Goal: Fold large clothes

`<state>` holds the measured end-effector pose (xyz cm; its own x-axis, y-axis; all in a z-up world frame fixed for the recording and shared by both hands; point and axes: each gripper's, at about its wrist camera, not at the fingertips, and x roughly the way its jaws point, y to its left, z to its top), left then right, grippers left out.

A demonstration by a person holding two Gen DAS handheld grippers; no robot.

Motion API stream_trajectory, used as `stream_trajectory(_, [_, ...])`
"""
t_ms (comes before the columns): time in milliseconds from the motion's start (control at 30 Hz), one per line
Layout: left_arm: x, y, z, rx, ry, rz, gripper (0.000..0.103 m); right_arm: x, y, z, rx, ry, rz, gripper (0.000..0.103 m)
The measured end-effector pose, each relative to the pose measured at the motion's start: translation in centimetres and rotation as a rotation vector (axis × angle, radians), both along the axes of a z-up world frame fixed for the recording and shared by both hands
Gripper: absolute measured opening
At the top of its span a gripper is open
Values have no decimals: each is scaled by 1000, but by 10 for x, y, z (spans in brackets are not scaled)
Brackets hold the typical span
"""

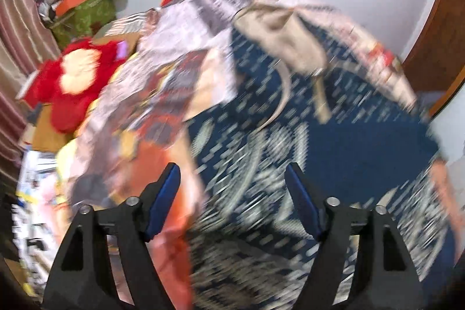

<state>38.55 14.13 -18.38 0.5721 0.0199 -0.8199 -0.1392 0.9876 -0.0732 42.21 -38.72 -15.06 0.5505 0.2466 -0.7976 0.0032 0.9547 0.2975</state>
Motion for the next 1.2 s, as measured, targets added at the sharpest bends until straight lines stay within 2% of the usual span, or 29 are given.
stream_trajectory(67, [20, -14, 0, -34, -6, -1, 75, -4, -14, -8, 11, 27, -22, 74])
stream_trajectory(200, [53, -49, -12, -66, 38, -52, 75, -10, -39, -32, 24, 85, -68, 74])
stream_trajectory(367, [80, -103, -44, -52, 119, -159, 75, -11, -74, -72, 155, 188, -157, 74])
stream_trajectory(500, [92, -133, -69, -57, 183, -217, 75, -2, -83, -94, 234, 234, -186, 74])
stream_trajectory(633, [98, -147, -85, -50, 217, -244, 75, 14, -84, -107, 278, 245, -208, 74])
stream_trajectory(867, [100, -145, -91, -67, 209, -240, 77, 37, -84, -124, 319, 226, -259, 73])
stream_trajectory(967, [99, -145, -91, -65, 204, -241, 78, 43, -84, -123, 288, 200, -288, 61])
stream_trajectory(1067, [96, -145, -89, -57, 202, -242, 78, 45, -86, -119, 272, 173, -310, 46])
stream_trajectory(1133, [97, -146, -89, -51, 203, -241, 77, 47, -88, -117, 261, 159, -313, 27])
stream_trajectory(1167, [96, -146, -88, -46, 204, -241, 77, 47, -89, -115, 258, 148, -313, 23])
stream_trajectory(1200, [97, -148, -87, -42, 205, -242, 77, 47, -89, -112, 261, 136, -305, 15])
